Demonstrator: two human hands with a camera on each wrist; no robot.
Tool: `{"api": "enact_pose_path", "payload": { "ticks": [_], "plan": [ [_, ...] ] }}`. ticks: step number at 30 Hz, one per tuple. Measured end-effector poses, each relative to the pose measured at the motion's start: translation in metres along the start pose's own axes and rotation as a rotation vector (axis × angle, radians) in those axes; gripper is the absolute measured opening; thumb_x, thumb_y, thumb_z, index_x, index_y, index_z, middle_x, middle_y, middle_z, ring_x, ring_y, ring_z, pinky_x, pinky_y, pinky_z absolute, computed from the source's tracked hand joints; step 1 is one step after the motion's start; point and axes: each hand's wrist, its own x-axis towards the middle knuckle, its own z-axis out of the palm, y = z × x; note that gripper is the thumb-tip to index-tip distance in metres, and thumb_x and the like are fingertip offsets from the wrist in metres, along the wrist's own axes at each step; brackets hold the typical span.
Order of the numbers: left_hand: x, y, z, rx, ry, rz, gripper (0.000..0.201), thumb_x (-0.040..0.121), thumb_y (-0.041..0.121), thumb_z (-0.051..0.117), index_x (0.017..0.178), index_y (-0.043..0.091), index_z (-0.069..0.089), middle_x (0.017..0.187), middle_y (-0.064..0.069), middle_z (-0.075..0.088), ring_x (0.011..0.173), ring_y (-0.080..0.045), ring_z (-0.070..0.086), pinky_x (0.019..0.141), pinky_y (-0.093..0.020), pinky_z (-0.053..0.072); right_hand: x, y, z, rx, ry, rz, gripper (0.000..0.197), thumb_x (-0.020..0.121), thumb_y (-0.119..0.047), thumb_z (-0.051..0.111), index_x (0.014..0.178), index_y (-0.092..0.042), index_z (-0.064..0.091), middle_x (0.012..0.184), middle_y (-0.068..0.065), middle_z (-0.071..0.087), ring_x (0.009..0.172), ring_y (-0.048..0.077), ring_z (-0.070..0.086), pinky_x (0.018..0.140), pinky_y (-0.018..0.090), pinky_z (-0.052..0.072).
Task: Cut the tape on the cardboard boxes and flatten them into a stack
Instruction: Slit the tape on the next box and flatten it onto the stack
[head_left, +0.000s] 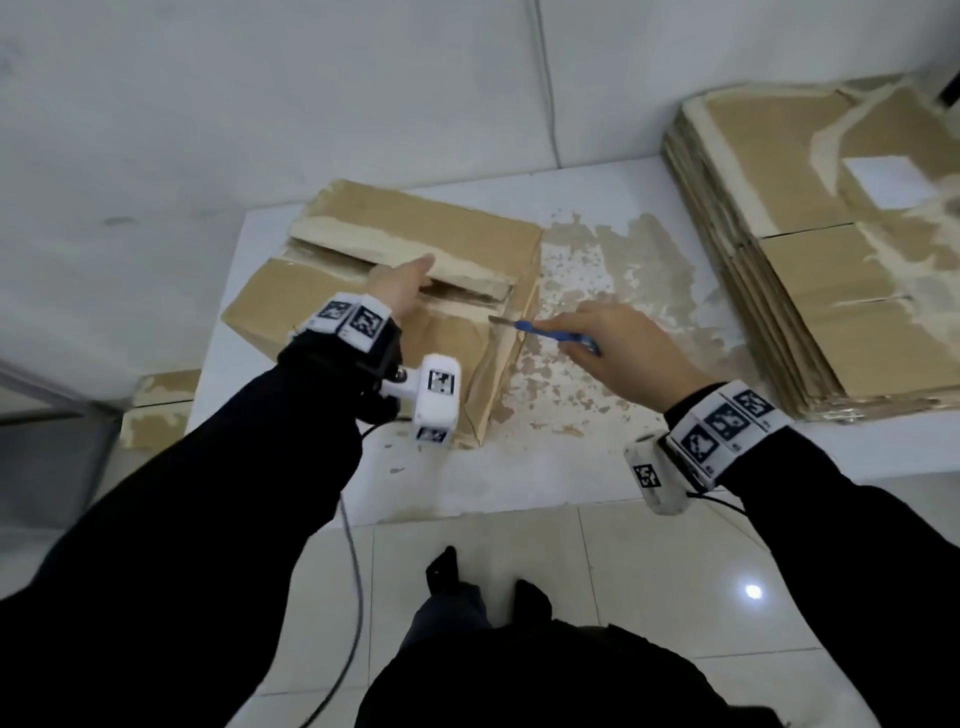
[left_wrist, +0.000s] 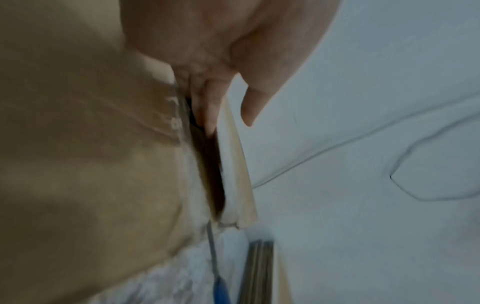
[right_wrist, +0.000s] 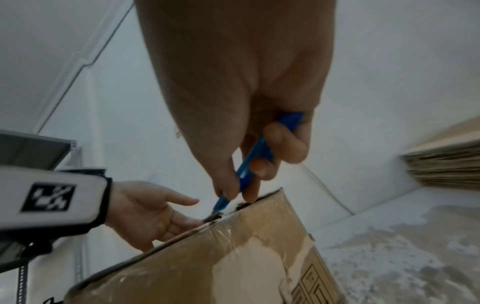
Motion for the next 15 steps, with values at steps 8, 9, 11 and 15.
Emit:
{"api": "enact_pose_path", "payload": {
  "ticks": [8,9,11,15],
  "plan": [
    [0.007,0.02,0.007,0.076,0.027,-0.026,0.047,0.098,0.007,0.043,0.144,0.01,0.036,0.146,-0.015,0.04,0.129,-0.032,0.046,0.092,-0.031,0.043,0.022,-0.001,0.015,-0.301,0.105,0.036,0.047,0.089,0.004,0.055,0.128,-0.022,0.057,0.079,0.006,0.052,0.05,0.018,0.043,0.04,0.024,0.027],
    [0.005,0.016,0.004,0.066,0.002,0.017,0.043,0.098,0.016,0.049,0.139,0.007,0.044,0.141,-0.014,0.047,0.127,-0.03,0.048,0.088,-0.028,0.044,0.03,-0.001,0.014,-0.323,0.143,0.114,0.048,0.09,0.004,0.053,0.13,-0.022,0.055,0.081,0.007,0.051,0.049,0.016,0.039,0.041,0.023,0.023],
    [0.009,0.011,0.002,-0.008,0.087,0.042,0.04,0.094,0.028,0.056,0.125,0.003,0.057,0.125,-0.004,0.056,0.119,-0.025,0.053,0.086,-0.029,0.042,0.042,0.006,0.005,-0.273,0.179,0.249,0.042,0.094,-0.002,0.046,0.131,-0.021,0.054,0.091,0.011,0.057,0.059,0.023,0.048,0.049,0.03,0.035],
    [0.01,0.007,-0.001,0.192,0.059,0.214,0.047,0.099,0.045,0.036,0.11,0.005,0.058,0.111,-0.009,0.058,0.108,-0.028,0.054,0.085,-0.031,0.037,0.017,0.044,0.007,0.16,0.243,0.412,0.024,0.098,-0.015,0.042,0.117,-0.011,0.055,0.088,0.011,0.068,0.069,0.029,0.059,0.058,0.036,0.046]
  ]
}}
